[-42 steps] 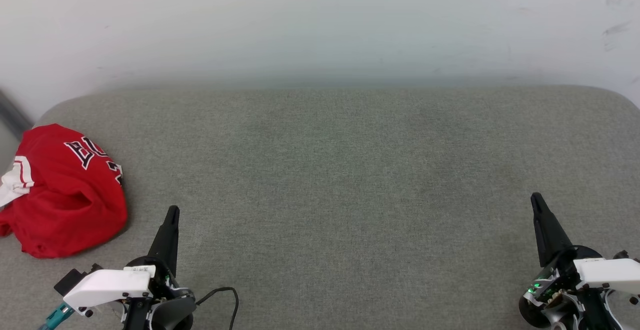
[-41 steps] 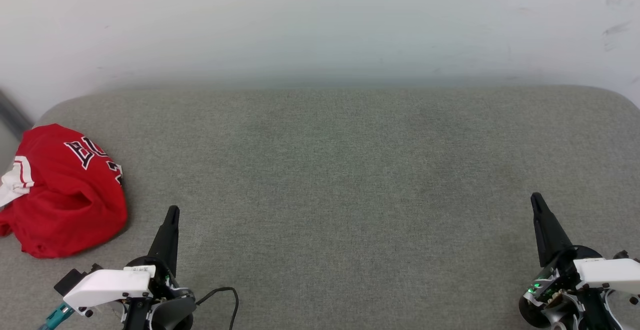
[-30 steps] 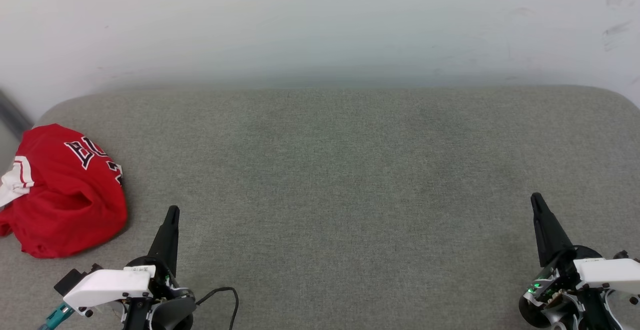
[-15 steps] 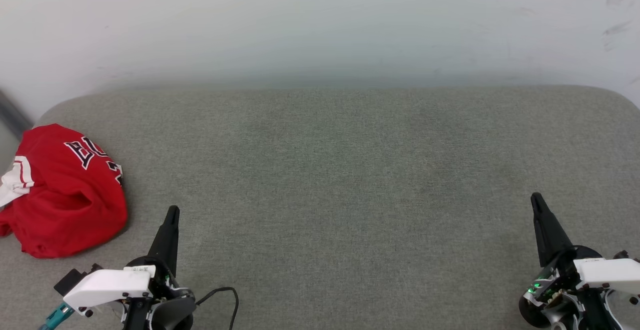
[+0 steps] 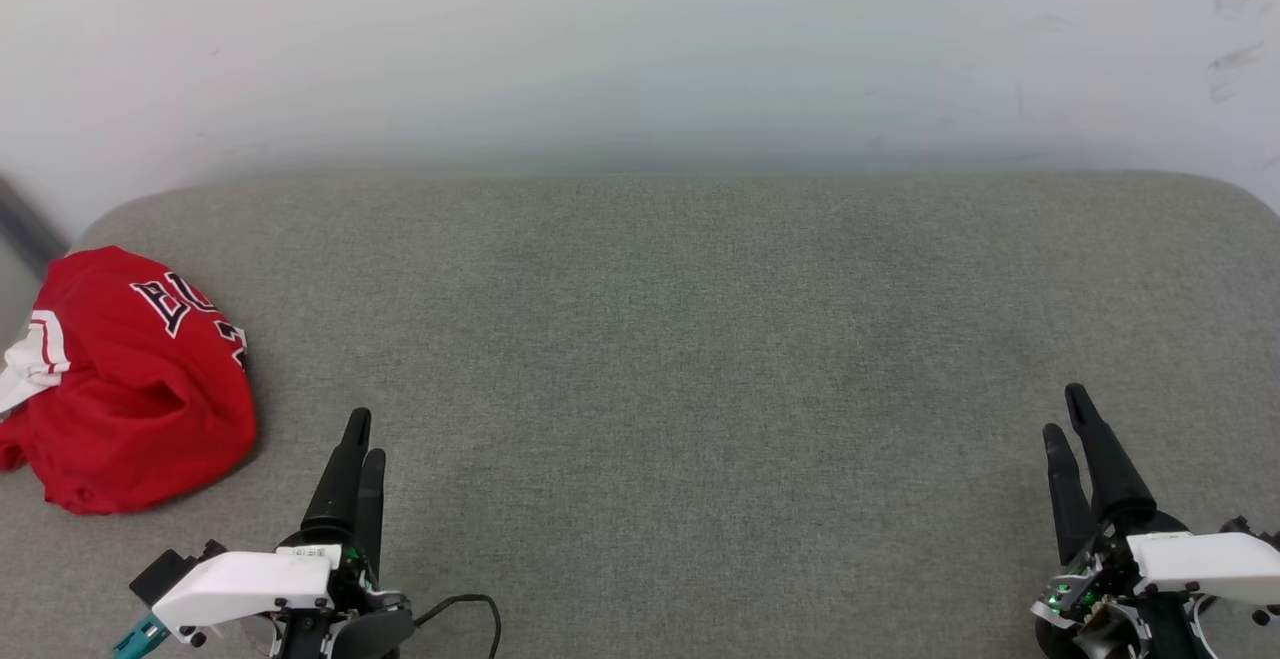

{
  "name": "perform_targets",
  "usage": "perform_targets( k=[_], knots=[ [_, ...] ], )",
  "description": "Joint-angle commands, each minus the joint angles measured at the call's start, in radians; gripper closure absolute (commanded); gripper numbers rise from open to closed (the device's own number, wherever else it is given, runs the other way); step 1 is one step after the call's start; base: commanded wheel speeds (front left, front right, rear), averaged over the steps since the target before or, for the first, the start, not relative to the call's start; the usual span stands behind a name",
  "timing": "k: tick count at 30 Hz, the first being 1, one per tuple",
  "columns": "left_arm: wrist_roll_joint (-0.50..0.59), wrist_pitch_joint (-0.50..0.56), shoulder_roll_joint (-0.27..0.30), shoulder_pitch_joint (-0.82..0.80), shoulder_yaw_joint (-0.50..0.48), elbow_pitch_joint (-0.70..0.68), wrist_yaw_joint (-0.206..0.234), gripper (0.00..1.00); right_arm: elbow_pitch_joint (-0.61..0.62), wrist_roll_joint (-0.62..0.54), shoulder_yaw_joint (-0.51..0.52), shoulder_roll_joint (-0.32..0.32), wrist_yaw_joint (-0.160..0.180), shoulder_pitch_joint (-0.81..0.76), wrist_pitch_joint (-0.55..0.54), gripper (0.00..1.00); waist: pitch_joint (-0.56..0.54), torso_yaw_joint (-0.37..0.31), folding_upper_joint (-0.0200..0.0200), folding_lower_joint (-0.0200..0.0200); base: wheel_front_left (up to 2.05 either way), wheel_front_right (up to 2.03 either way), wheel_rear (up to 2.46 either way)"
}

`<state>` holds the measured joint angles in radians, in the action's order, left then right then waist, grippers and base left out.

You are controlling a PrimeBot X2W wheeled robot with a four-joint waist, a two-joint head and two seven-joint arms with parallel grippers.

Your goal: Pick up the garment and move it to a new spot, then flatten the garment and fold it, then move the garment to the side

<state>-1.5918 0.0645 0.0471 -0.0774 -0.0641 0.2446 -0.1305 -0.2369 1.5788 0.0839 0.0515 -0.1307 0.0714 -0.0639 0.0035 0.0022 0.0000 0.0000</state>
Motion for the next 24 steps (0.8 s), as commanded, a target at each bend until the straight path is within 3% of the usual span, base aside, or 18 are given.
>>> perform_targets(
  k=[1, 12, 24],
  knots=[
    [0.026, -0.013, 0.002, -0.021, 0.008, -0.029, 0.000, 0.00, 0.028, -0.025, -0.010, 0.003, 0.000, 0.008, 0.014, 0.00, 0.000, 0.001, 0.0000, 0.0000, 0.00, 0.00, 0.00],
    [0.224, -0.062, 0.003, -0.015, 0.031, -0.067, 0.000, 0.00, 0.065, -0.223, -0.033, 0.007, 0.000, 0.001, 0.062, 0.00, 0.000, 0.004, 0.0000, 0.0000, 0.00, 0.00, 0.00],
    [0.490, -0.105, 0.003, -0.020, 0.061, -0.075, 0.000, 0.00, 0.103, -0.552, -0.038, 0.010, 0.000, -0.002, 0.105, 0.00, 0.000, 0.009, 0.0000, 0.0000, 0.00, 0.00, 0.00]
  ],
)
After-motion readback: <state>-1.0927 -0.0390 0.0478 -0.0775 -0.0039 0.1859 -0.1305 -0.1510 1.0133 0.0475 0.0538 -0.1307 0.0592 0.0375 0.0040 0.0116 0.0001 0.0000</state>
